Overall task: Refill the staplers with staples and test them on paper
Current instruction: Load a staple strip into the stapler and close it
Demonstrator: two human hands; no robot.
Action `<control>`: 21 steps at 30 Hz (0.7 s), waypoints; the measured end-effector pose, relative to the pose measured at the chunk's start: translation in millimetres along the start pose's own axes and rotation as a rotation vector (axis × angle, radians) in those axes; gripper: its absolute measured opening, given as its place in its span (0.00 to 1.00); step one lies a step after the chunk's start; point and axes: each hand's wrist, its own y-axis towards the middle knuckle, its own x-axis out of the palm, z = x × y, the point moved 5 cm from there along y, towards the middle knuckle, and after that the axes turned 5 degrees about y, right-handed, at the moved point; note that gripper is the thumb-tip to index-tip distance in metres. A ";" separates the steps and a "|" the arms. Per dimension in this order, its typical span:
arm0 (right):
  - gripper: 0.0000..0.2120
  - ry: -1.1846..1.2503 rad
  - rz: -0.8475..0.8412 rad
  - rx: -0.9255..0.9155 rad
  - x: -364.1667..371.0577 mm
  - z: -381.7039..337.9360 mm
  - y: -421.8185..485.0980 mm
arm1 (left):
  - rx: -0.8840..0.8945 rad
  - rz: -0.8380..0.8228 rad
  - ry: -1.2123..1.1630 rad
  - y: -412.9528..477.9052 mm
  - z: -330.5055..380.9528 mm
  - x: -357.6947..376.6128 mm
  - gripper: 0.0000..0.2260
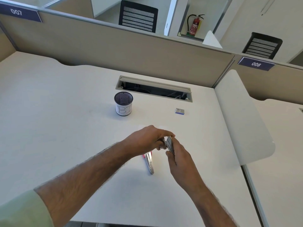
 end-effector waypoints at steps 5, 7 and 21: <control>0.18 0.040 0.094 0.031 2.4 5.4 0.5 | 0.019 -0.032 -0.043 9.6 -1.7 2.0 0.24; 0.20 0.061 0.145 0.055 1.2 9.1 0.2 | 0.022 -0.024 -0.077 10.3 -0.9 4.0 0.25; 0.13 -0.102 0.360 0.381 32.6 48.7 -0.4 | -0.297 0.122 -0.013 1.0 -69.8 21.2 0.12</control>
